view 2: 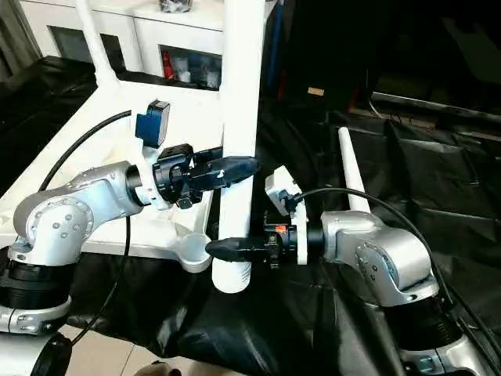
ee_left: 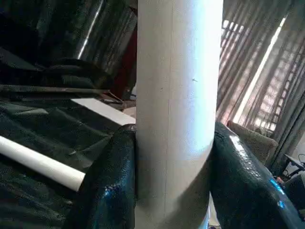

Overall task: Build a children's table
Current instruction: Pick table leg

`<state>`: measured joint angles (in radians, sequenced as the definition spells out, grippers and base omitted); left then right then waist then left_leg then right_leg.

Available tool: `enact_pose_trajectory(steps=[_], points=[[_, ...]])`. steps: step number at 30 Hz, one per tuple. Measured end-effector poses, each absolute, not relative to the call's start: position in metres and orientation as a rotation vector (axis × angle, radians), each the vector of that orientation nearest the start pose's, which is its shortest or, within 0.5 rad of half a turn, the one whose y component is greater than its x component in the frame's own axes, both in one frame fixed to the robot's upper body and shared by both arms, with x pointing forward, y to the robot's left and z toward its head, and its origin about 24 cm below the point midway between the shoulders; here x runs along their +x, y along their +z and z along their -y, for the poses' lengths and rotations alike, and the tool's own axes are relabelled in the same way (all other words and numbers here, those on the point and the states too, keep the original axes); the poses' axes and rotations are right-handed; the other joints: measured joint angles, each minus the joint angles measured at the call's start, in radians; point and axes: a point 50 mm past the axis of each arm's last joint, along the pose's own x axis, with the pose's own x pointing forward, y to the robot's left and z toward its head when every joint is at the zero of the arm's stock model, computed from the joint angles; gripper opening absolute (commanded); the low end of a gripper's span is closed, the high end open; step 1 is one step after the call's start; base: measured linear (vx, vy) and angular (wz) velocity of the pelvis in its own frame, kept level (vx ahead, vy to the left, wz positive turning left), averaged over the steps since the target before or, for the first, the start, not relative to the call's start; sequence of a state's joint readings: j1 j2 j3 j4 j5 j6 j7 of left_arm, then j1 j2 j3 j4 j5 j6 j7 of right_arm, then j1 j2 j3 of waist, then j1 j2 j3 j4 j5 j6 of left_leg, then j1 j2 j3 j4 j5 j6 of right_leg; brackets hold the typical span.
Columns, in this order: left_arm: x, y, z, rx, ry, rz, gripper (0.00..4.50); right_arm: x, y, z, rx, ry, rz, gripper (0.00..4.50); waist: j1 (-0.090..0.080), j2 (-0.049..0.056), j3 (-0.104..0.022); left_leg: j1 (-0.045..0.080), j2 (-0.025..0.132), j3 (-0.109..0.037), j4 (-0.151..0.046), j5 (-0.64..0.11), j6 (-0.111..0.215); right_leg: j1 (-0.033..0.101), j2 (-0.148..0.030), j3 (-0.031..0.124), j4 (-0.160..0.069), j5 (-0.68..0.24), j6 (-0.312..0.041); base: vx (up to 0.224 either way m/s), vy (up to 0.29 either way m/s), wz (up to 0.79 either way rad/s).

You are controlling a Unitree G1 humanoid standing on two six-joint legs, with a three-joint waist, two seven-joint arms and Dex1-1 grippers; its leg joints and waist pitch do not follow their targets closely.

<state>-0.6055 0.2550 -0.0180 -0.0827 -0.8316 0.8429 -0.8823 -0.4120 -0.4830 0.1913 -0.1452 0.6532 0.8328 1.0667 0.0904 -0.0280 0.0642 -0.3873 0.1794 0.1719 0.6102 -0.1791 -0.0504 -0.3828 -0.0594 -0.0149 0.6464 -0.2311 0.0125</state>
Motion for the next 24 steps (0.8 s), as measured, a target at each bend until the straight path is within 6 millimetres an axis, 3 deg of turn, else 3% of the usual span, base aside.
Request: enact_pose_trajectory(steps=[2, 4, 10, 14, 17, 20, 24], points=[[0.287, 0.183, -0.084, -0.429, -1.438, -0.071, 1.82, 0.26, 0.119, 0.114, 0.193, 1.455, -0.405, 1.91, 0.0, 0.0, 0.0, 0.0, 0.0, 0.0, 0.0, 0.0, 0.0, 0.0, 0.0, 0.0, 0.0, 0.0, 0.0, 0.0, 0.0, 0.0], [0.289, 0.184, -0.083, -0.401, -1.433, -0.07, 2.38, 0.261, 0.118, 0.113, 0.188, 1.445, -0.401, 1.91, 0.001, 0.0, 0.0, 0.0, 0.0, 0.0, 0.0, 0.0, 0.0, 0.0, 0.0, 0.0, 0.0, 0.0, 0.0, 0.0, 0.0, 0.0], [0.292, 0.192, -0.085, -0.424, -1.412, 0.0, 2.77, 0.262, 0.117, 0.107, 0.208, 1.427, -0.385, 1.89, 0.0, 0.001, 0.0, 0.0, 0.0, 0.0, 0.0, 0.0, 0.0, 0.0, 0.0, 0.0, 0.0, 0.0, -0.001, 0.0, 0.0, 0.0], [0.293, 0.203, -0.094, -0.486, -1.369, 0.112, 2.77, 0.264, 0.12, 0.104, 0.233, 1.405, -0.346, 1.89, 0.0, 0.002, -0.001, 0.0, 0.0, 0.0, 0.0, 0.0, 0.0, 0.0, 0.0, 0.0, 0.0, 0.001, -0.001, 0.0, 0.0, 0.0], [0.291, 0.212, -0.111, -0.518, -1.329, 0.19, 2.77, 0.264, 0.122, 0.104, 0.286, 1.361, -0.3, 1.89, 0.0, 0.002, -0.001, 0.0, 0.0, 0.0, 0.0, 0.0, 0.0, 0.0, 0.0, 0.0, 0.0, 0.001, -0.001, 0.0, 0.0, 0.0], [0.286, 0.202, -0.13, -0.439, -1.273, 0.141, 2.77, 0.267, 0.124, 0.108, 0.296, 1.302, -0.274, 1.89, -0.001, 0.002, -0.001, 0.001, 0.0, 0.0, 0.0, 0.0, -0.001, 0.0, 0.0, 0.0, 0.0, 0.001, -0.001, 0.0, 0.0, 0.0], [0.283, 0.168, -0.157, -0.193, -1.127, -0.05, 2.77, 0.271, 0.124, 0.11, 0.26, 1.172, -0.223, 1.89, -0.001, 0.004, -0.001, 0.002, 0.001, 0.0, -0.001, 0.001, -0.002, 0.0, 0.0, 0.0, 0.0, 0.001, 0.0, 0.0, 0.0, 0.0]])
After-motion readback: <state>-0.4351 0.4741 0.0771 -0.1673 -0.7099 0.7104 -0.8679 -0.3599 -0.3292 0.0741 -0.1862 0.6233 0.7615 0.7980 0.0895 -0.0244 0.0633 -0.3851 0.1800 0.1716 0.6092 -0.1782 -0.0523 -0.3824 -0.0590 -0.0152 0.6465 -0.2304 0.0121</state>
